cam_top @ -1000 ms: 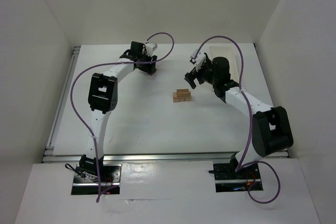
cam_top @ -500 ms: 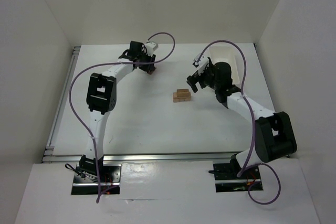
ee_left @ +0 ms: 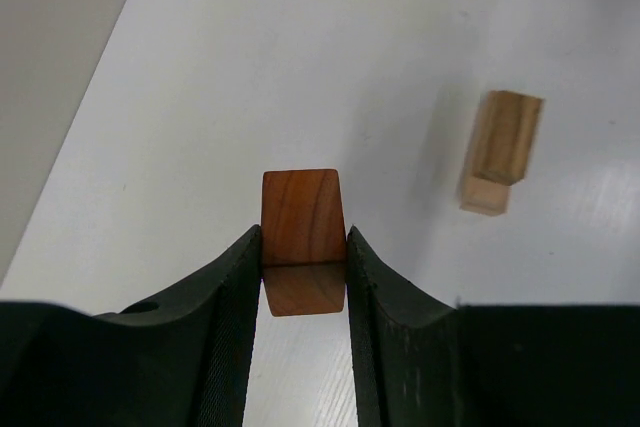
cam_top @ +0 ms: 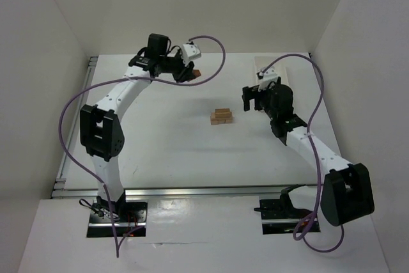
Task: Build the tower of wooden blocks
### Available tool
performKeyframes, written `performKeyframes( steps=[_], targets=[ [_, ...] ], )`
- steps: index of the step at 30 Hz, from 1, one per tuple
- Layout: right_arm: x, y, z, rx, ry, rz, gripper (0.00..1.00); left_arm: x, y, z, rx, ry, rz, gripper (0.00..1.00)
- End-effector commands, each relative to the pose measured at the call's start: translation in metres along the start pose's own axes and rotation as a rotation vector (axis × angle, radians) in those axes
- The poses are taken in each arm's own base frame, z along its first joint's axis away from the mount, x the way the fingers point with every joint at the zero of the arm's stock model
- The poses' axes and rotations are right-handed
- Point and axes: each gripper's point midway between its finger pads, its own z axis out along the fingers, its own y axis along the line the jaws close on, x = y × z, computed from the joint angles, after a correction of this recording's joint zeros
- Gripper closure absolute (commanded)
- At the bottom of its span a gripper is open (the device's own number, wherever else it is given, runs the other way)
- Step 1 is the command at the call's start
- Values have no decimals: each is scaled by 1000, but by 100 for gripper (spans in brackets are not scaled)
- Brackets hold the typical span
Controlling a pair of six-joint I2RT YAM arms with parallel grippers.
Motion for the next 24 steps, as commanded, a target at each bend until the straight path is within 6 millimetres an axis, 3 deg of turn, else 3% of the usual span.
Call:
performKeyframes(
  steps=[1,2,3,4,6,7,9,11,17,19,24],
  targets=[
    [-8,-53,-25,363,21,303,0,-17,-67,14,199,-9,187,87],
    [-5,-58,-31,414,38,346,0,-20,-73,17,211,-11,194,87],
    [12,-71,-43,522,102,369,0,-22,-75,20,206,-11,207,87],
    [11,-76,-51,570,104,390,0,-30,-77,22,204,-27,224,88],
    [11,-88,-69,674,85,449,0,-27,-78,31,217,-21,211,88],
    [16,-89,-75,692,96,452,0,-38,-86,33,229,-31,214,88],
    [8,-94,-87,734,54,490,0,-33,-94,43,243,-14,193,88],
    [15,-94,-92,748,60,498,0,-38,-104,54,235,-14,227,88],
    [14,-91,-89,713,66,459,0,-24,-117,76,243,34,257,88],
    [21,-91,-85,714,96,438,0,-33,-129,79,268,16,271,88],
    [29,-89,-80,709,146,426,0,-14,-143,99,273,74,260,88]
  ],
)
